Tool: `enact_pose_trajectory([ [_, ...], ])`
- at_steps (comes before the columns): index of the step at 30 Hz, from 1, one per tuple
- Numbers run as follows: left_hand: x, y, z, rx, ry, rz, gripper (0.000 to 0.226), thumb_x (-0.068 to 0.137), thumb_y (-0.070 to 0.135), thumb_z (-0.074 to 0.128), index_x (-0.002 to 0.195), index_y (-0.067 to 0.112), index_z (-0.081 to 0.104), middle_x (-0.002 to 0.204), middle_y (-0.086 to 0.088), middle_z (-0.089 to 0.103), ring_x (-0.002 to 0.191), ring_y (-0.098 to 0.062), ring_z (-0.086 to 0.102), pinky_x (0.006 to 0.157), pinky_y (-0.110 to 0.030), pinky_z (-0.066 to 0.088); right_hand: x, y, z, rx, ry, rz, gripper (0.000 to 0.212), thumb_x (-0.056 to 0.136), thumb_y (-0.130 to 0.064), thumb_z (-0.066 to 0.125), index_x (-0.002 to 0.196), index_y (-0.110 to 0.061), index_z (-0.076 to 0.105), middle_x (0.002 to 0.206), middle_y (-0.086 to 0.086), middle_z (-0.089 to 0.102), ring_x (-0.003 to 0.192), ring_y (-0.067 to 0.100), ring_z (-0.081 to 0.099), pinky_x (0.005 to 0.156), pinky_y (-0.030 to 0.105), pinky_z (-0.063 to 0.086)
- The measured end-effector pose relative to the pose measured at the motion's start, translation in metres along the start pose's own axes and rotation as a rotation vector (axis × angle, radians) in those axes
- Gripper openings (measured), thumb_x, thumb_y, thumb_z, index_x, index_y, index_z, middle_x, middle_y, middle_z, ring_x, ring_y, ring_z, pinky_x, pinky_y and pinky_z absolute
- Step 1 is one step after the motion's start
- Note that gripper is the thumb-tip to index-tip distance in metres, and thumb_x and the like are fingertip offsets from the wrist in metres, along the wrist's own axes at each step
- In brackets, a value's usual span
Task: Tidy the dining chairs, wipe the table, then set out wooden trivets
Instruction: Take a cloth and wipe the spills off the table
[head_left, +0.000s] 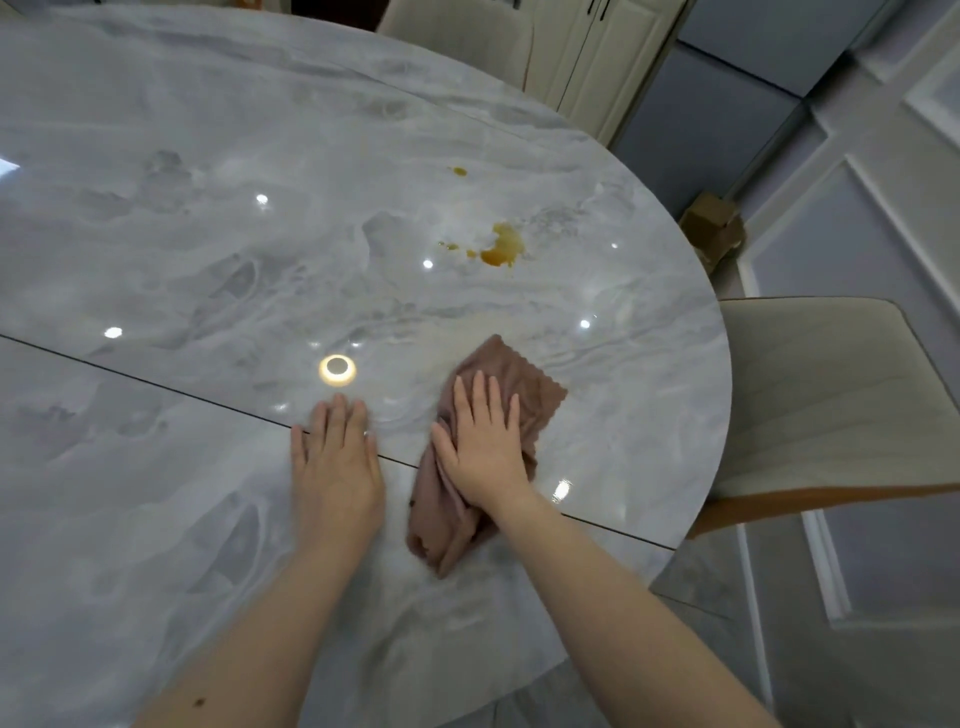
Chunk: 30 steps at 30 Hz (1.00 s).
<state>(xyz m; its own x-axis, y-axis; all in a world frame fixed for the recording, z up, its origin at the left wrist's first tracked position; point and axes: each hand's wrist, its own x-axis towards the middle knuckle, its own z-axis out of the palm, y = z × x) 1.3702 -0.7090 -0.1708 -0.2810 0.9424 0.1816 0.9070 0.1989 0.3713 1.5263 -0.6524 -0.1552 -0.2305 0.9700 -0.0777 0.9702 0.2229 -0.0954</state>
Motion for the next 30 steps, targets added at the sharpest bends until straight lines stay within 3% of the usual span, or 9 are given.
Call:
enact_pose_trajectory([
  [2,0.006,0.001,-0.005,-0.013,0.077,-0.010,0.046,0.094,0.030,0.029,0.116,0.008,0.063,0.123,-0.015,0.061,0.115,-0.033,0.053,0.101,-0.046,0.031,-0.018,0.020,-0.003,-0.015,-0.024,-0.051,0.084,0.083,-0.065,0.001,0.153,-0.018,0.007,0.160,0.010,0.002,0.148,0.030,-0.002,0.116,0.052,-0.007],
  [4,0.022,0.004,-0.013,-0.025,0.139,-0.025,0.038,0.093,0.029,0.032,0.094,0.010,0.065,0.099,-0.014,0.064,0.093,-0.034,0.055,0.088,-0.045,0.036,-0.017,0.049,-0.011,-0.030,-0.033,0.022,0.094,0.076,-0.075,-0.003,0.153,-0.022,0.000,0.160,0.008,-0.006,0.146,0.031,-0.010,0.114,0.053,-0.012],
  [6,0.041,0.006,-0.015,-0.032,0.141,-0.016,0.038,0.094,0.028,0.031,0.089,0.010,0.063,0.091,-0.013,0.062,0.088,-0.034,0.054,0.085,-0.045,0.037,-0.003,0.072,-0.017,-0.032,-0.048,0.145,0.097,0.074,-0.079,-0.005,0.152,-0.023,-0.004,0.160,0.009,-0.010,0.145,0.033,-0.013,0.114,0.056,-0.012],
  [11,0.088,0.001,0.009,0.015,0.068,-0.029,0.047,0.095,0.026,0.027,0.128,0.007,0.054,0.132,-0.015,0.054,0.127,-0.035,0.045,0.107,-0.048,0.023,0.078,0.068,-0.023,-0.006,-0.024,0.320,0.083,0.090,-0.069,0.020,0.153,-0.019,-0.002,0.159,0.015,-0.006,0.145,0.040,-0.008,0.112,0.063,-0.007],
  [15,0.097,0.001,0.020,0.011,0.040,-0.077,0.050,0.097,0.027,0.025,0.136,0.006,0.048,0.143,-0.017,0.045,0.135,-0.033,0.036,0.112,-0.050,0.020,0.141,0.016,-0.016,0.024,0.005,0.342,0.085,0.091,-0.067,0.023,0.153,-0.012,0.003,0.158,0.022,-0.002,0.143,0.046,-0.007,0.108,0.067,-0.009],
  [20,0.098,0.002,0.017,0.050,0.026,-0.064,0.052,0.097,0.026,0.022,0.135,0.004,0.049,0.141,-0.018,0.046,0.133,-0.034,0.040,0.110,-0.051,0.024,0.149,-0.028,-0.012,0.036,0.013,0.197,0.094,0.079,-0.067,0.000,0.152,-0.008,0.012,0.156,0.026,0.007,0.143,0.047,0.000,0.106,0.068,-0.010],
  [25,0.097,0.003,0.014,0.044,-0.007,-0.077,0.053,0.097,0.027,0.020,0.137,0.004,0.047,0.143,-0.017,0.044,0.135,-0.034,0.038,0.111,-0.050,0.023,0.084,0.043,-0.013,-0.053,-0.040,-0.346,0.081,0.089,-0.067,0.018,0.152,-0.016,0.016,0.159,0.014,0.011,0.146,0.037,0.005,0.112,0.065,0.008],
  [28,0.098,0.007,0.013,0.045,-0.031,-0.076,0.050,0.097,0.024,0.023,0.138,0.004,0.045,0.145,-0.016,0.042,0.137,-0.033,0.034,0.113,-0.049,0.019,0.069,0.111,-0.022,-0.090,-0.054,-0.227,0.086,0.086,-0.074,0.001,0.153,-0.019,0.009,0.160,0.009,0.005,0.147,0.031,0.000,0.114,0.062,0.006],
  [30,0.099,0.007,0.014,0.041,-0.031,-0.087,0.048,0.099,0.023,0.024,0.139,0.005,0.043,0.146,-0.016,0.040,0.138,-0.032,0.032,0.114,-0.047,0.015,0.079,0.117,-0.025,-0.103,-0.050,-0.084,0.089,0.084,-0.075,-0.004,0.153,-0.019,0.002,0.160,0.009,0.000,0.147,0.032,-0.003,0.115,0.060,-0.001],
])
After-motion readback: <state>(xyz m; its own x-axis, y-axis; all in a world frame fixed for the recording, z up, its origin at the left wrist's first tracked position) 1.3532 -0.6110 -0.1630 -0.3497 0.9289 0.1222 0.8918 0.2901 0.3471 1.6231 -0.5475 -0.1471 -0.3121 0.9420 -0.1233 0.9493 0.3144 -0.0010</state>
